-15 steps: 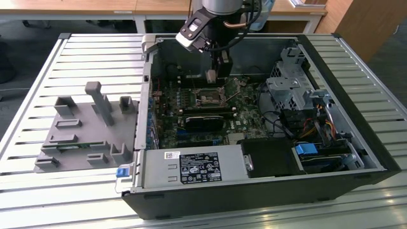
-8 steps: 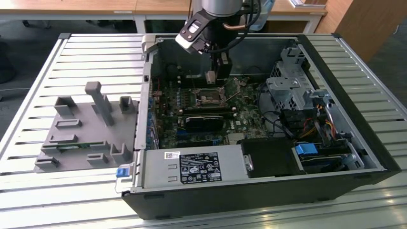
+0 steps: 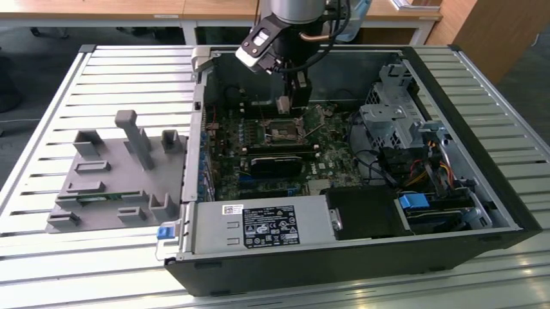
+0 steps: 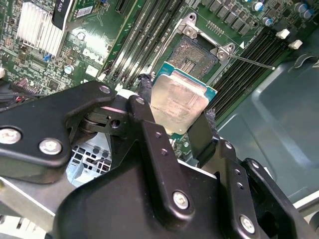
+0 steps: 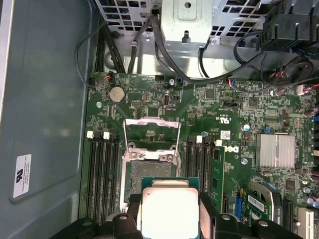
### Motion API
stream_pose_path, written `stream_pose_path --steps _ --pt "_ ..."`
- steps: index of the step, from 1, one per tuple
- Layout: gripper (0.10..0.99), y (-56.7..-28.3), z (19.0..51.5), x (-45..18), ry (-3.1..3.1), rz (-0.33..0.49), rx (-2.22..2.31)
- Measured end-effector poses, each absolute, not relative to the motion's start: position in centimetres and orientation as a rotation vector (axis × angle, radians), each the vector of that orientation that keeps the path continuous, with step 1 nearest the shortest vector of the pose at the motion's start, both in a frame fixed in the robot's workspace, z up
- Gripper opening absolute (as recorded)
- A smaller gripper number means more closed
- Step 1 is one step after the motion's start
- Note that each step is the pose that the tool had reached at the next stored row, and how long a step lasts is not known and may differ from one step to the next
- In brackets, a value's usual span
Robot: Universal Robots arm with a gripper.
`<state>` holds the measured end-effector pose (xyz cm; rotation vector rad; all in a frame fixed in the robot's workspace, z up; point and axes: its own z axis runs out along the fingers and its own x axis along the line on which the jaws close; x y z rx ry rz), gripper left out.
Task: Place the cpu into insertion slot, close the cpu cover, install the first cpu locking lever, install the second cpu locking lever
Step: 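Place the cpu into insertion slot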
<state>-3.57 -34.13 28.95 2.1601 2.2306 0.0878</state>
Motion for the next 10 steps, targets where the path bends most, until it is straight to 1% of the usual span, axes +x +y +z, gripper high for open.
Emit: stream_pose_path --steps 10 --pt "0.541 -34.09 28.67 -3.94 2.231 0.088 2.16"
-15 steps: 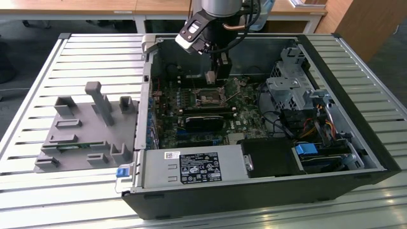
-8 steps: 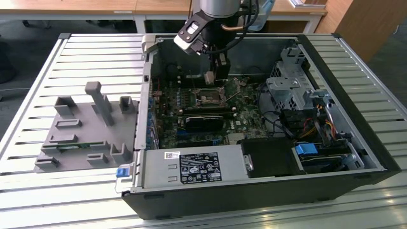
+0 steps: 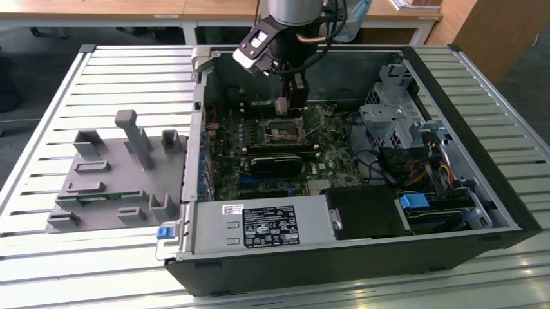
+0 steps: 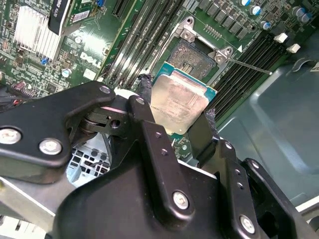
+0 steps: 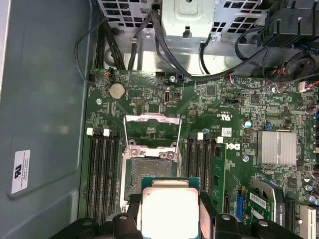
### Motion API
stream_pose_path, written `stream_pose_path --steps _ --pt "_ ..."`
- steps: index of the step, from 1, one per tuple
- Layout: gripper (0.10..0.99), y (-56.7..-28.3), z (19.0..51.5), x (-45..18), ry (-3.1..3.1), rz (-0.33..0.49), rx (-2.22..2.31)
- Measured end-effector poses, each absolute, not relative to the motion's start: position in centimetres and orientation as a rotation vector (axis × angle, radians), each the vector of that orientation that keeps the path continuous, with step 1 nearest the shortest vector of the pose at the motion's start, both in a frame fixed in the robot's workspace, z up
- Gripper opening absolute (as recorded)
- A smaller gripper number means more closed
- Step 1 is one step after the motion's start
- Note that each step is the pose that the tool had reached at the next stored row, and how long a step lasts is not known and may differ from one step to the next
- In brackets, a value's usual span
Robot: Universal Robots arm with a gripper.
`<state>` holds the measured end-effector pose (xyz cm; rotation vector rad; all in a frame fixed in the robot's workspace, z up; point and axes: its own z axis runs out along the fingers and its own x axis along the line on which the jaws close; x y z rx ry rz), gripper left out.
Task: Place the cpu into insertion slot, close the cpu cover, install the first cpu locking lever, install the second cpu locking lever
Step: 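Place the cpu into insertion slot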
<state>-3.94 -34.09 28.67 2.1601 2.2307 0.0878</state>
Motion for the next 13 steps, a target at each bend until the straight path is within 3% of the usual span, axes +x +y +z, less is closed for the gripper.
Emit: stream_pose_path --steps 13 --pt "0.541 -34.0 27.6 -4.1 2.233 0.083 2.162"
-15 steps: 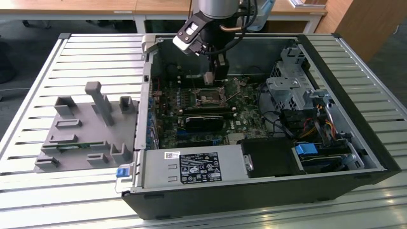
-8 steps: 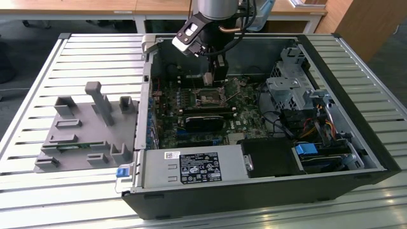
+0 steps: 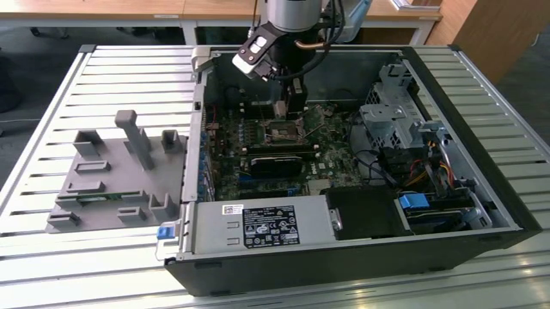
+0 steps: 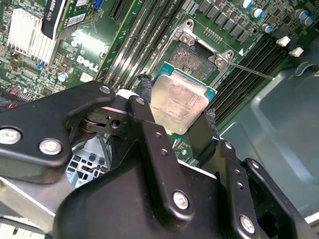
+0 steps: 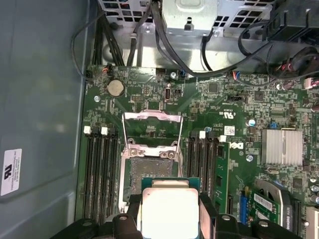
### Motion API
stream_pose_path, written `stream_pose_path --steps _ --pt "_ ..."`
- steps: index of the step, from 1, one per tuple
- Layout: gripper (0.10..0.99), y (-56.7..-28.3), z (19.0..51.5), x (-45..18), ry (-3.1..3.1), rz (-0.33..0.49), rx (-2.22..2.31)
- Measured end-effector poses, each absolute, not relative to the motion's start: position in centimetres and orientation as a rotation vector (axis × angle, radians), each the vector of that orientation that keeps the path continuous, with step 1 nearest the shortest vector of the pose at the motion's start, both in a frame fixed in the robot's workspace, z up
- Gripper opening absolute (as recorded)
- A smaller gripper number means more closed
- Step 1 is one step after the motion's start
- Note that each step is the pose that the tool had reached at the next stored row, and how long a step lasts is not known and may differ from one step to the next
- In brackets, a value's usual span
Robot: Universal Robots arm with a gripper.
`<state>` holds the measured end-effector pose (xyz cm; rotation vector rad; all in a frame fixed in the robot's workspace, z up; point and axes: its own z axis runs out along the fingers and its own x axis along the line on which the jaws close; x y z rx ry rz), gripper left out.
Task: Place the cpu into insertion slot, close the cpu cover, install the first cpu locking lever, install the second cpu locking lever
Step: 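Place the cpu into insertion slot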
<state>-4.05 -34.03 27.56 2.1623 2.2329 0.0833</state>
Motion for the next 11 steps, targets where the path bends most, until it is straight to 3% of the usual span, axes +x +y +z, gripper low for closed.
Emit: stream_pose_path --steps 11 --pt "0.541 -32.9 25.6 -4.0 2.237 0.075 2.167"
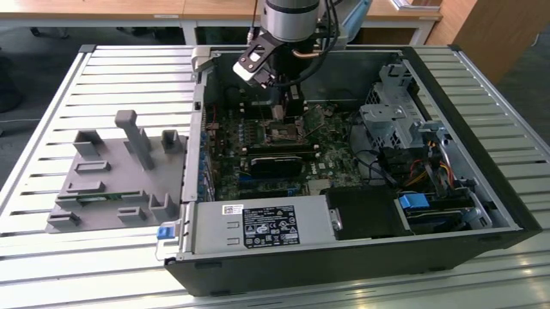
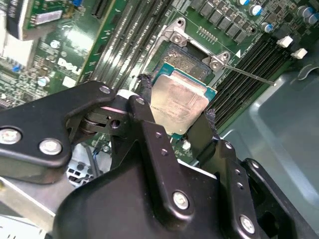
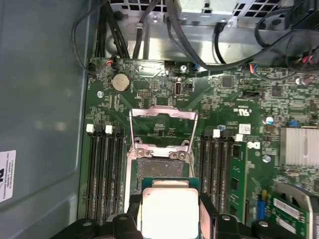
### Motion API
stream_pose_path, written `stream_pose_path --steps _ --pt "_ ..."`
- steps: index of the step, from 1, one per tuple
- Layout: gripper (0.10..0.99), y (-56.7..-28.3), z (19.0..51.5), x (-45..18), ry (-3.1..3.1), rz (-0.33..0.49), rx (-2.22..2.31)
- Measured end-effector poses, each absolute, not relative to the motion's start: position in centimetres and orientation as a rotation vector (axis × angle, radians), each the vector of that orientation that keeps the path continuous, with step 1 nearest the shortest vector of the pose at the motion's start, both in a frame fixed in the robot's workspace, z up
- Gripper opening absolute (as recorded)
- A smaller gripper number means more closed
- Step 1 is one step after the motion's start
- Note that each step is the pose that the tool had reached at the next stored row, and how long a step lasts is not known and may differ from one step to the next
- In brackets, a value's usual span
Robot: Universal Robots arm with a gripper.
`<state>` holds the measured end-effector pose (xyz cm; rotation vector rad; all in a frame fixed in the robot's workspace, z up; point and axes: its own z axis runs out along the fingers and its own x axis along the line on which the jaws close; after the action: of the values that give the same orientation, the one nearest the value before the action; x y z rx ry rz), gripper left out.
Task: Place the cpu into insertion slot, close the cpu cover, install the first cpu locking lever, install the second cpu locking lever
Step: 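Place the cpu into insertion slot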
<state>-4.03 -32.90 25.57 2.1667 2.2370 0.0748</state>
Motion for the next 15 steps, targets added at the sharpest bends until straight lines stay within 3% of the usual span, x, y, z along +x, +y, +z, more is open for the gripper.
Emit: stream_pose_path --steps 15 --pt "0.541 -32.4 23.1 -4.0 2.23 0.061 2.164"
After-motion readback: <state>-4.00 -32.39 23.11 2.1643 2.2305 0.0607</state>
